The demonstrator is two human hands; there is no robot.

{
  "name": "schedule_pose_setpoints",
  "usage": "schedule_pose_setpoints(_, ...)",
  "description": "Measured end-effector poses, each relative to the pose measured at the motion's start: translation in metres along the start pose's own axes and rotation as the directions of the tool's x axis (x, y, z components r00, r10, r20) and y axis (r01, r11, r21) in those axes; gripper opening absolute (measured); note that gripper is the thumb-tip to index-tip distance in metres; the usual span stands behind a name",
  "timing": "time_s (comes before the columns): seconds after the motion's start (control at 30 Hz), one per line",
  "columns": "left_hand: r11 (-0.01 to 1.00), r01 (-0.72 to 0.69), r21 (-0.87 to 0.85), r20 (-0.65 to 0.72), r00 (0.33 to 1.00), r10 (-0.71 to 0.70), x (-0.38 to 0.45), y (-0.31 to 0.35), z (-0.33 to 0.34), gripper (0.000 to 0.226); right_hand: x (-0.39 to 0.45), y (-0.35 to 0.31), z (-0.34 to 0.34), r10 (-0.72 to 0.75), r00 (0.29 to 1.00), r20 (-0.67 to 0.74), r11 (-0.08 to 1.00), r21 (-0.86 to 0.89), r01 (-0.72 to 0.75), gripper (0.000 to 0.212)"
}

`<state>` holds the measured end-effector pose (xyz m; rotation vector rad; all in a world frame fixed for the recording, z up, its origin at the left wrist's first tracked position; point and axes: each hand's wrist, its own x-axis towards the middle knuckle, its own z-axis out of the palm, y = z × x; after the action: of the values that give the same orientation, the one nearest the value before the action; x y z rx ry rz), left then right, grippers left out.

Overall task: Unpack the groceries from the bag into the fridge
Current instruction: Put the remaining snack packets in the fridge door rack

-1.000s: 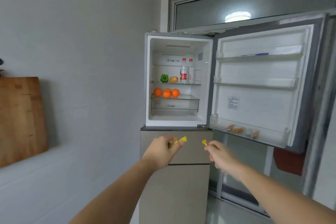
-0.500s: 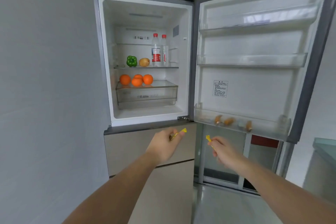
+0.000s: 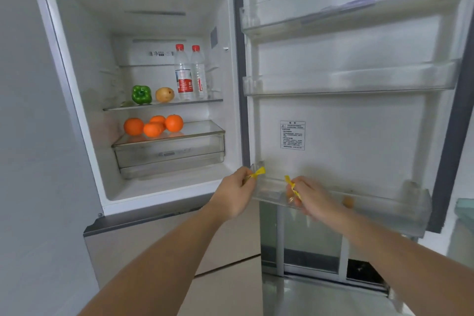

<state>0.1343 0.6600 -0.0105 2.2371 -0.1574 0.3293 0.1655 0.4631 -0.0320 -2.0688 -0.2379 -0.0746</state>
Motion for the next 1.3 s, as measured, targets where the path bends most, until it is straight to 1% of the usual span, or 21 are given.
schedule_pose_setpoints(0.17, 0.994, -0.098, -0.041, 0.032, 0.994, 0.100, 0.062, 0.008, 0.021, 0.018, 0.042, -0.010, -0.028, -0.033, 0.992, -0.123, 0.999, 0.007, 0.035, 0.029)
schedule_pose_setpoints(0.3, 0.985, -0.163, -0.062, 0.132, 0.977, 0.170, 0.108, 0.014, 0.047, 0.018, 0.069, 0.000, -0.052, -0.010, 0.978, -0.208, 0.999, -0.032, 0.004, 0.027)
schedule_pose_setpoints(0.37, 0.973, -0.223, -0.067, 0.179, 0.956, 0.232, 0.132, 0.024, 0.060, 0.018, 0.078, 0.005, -0.071, 0.016, 0.967, -0.255, 0.998, -0.060, -0.033, 0.025)
schedule_pose_setpoints(0.47, 0.943, -0.319, -0.096, 0.244, 0.911, 0.333, 0.162, 0.041, 0.089, 0.021, 0.079, 0.013, -0.100, 0.065, 0.932, -0.355, 0.987, -0.114, -0.112, 0.025)
schedule_pose_setpoints(0.53, 0.930, -0.348, -0.117, 0.304, 0.879, 0.367, 0.168, 0.048, 0.113, 0.021, 0.073, 0.023, -0.117, 0.120, 0.911, -0.394, 0.974, -0.130, -0.185, 0.025)
schedule_pose_setpoints(0.6, 0.923, -0.355, -0.149, 0.386, 0.838, 0.385, 0.168, 0.051, 0.138, 0.019, 0.063, 0.037, -0.127, 0.164, 0.900, -0.403, 0.947, -0.192, -0.259, 0.025)
schedule_pose_setpoints(0.7, 0.904, -0.398, -0.158, 0.516, 0.747, 0.419, 0.168, 0.060, 0.164, 0.015, 0.052, 0.055, -0.140, 0.167, 0.901, -0.400, 0.889, -0.335, -0.313, 0.028)
schedule_pose_setpoints(0.8, 0.892, -0.433, -0.130, 0.578, 0.698, 0.423, 0.173, 0.074, 0.183, 0.024, 0.049, 0.069, -0.148, 0.191, 0.888, -0.418, 0.851, -0.380, -0.362, 0.029)
schedule_pose_setpoints(0.9, 0.886, -0.461, -0.061, 0.584, 0.703, 0.406, 0.172, 0.086, 0.201, 0.030, 0.049, 0.077, -0.147, 0.184, 0.859, -0.477, 0.822, -0.405, -0.401, 0.025)
schedule_pose_setpoints(0.97, 0.892, -0.449, -0.051, 0.581, 0.713, 0.392, 0.169, 0.089, 0.211, 0.020, 0.051, 0.079, -0.146, 0.190, 0.828, -0.528, 0.793, -0.415, -0.446, 0.023)
schedule_pose_setpoints(1.0, 0.896, -0.440, -0.061, 0.584, 0.712, 0.390, 0.167, 0.090, 0.213, 0.019, 0.051, 0.080, -0.146, 0.200, 0.812, -0.549, 0.787, -0.403, -0.466, 0.025)
schedule_pose_setpoints(1.03, 0.893, -0.444, -0.066, 0.584, 0.709, 0.396, 0.168, 0.091, 0.215, 0.025, 0.052, 0.081, -0.148, 0.219, 0.801, -0.558, 0.782, -0.391, -0.485, 0.026)
schedule_pose_setpoints(1.1, 0.864, -0.502, -0.027, 0.569, 0.703, 0.427, 0.170, 0.094, 0.217, 0.043, 0.053, 0.083, -0.151, 0.274, 0.794, -0.543, 0.754, -0.392, -0.527, 0.025)
schedule_pose_setpoints(1.13, 0.846, -0.533, 0.000, 0.556, 0.703, 0.443, 0.171, 0.096, 0.218, 0.047, 0.054, 0.084, -0.152, 0.300, 0.793, -0.530, 0.737, -0.398, -0.546, 0.022)
schedule_pose_setpoints(1.23, 0.850, -0.527, 0.010, 0.567, 0.703, 0.429, 0.170, 0.096, 0.226, 0.043, 0.059, 0.089, -0.154, 0.332, 0.791, -0.514, 0.710, -0.416, -0.568, 0.018)
schedule_pose_setpoints(1.3, 0.853, -0.523, 0.010, 0.581, 0.697, 0.421, 0.170, 0.095, 0.231, 0.040, 0.061, 0.092, -0.156, 0.331, 0.791, -0.515, 0.713, -0.412, -0.567, 0.016)
